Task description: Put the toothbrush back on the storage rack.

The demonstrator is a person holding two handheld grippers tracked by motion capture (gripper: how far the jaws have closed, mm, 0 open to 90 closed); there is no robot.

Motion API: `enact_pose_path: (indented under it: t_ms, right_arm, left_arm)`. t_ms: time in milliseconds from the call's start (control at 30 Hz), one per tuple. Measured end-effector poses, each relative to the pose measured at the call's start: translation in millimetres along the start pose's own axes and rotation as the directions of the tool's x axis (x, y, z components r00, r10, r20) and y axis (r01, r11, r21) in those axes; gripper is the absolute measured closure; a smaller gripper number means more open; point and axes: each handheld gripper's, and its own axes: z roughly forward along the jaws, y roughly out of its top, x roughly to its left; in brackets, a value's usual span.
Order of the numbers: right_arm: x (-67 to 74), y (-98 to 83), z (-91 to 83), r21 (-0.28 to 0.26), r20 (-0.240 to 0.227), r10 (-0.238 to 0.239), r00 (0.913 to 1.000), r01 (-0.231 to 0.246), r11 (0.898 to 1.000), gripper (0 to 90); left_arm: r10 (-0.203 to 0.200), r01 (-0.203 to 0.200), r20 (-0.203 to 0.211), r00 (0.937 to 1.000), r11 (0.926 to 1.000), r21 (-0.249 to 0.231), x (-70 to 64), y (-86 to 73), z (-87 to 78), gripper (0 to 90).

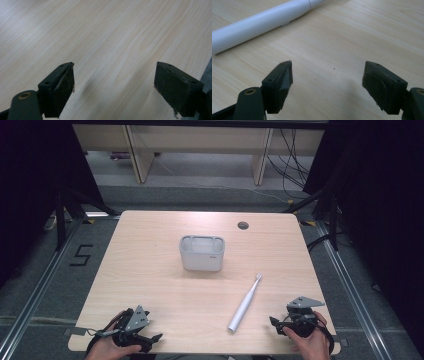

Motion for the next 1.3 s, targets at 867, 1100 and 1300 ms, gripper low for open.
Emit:
enact_pose_path:
  t_ms: [867,1100,1300]
  right_arm:
    - [19.7,21.0,-2.0,-0.147,-0.064,-0.085,0.9944,0.075,0.986,35.3]
    - [30.7,26.4,2.5,-0.129,-0.085,-0.092,0.9921,0.081,0.988,36.1]
    - [34.5,30.9,6.0,-0.133,-0.088,-0.135,0.9869,0.122,0.984,36.1]
  left_arm:
    - [-0.002,0.002,0.0,1.0,0.9999,0.013,1.0,-0.2,1.5,16.3]
    - [-0.008,0.008,0.004,1.0,0.9999,0.007,0.4,-0.3,1.5,16.3]
    - [-0.006,0.006,0.003,1.0,1.0,0.006,0.5,-0.2,1.4,16.3]
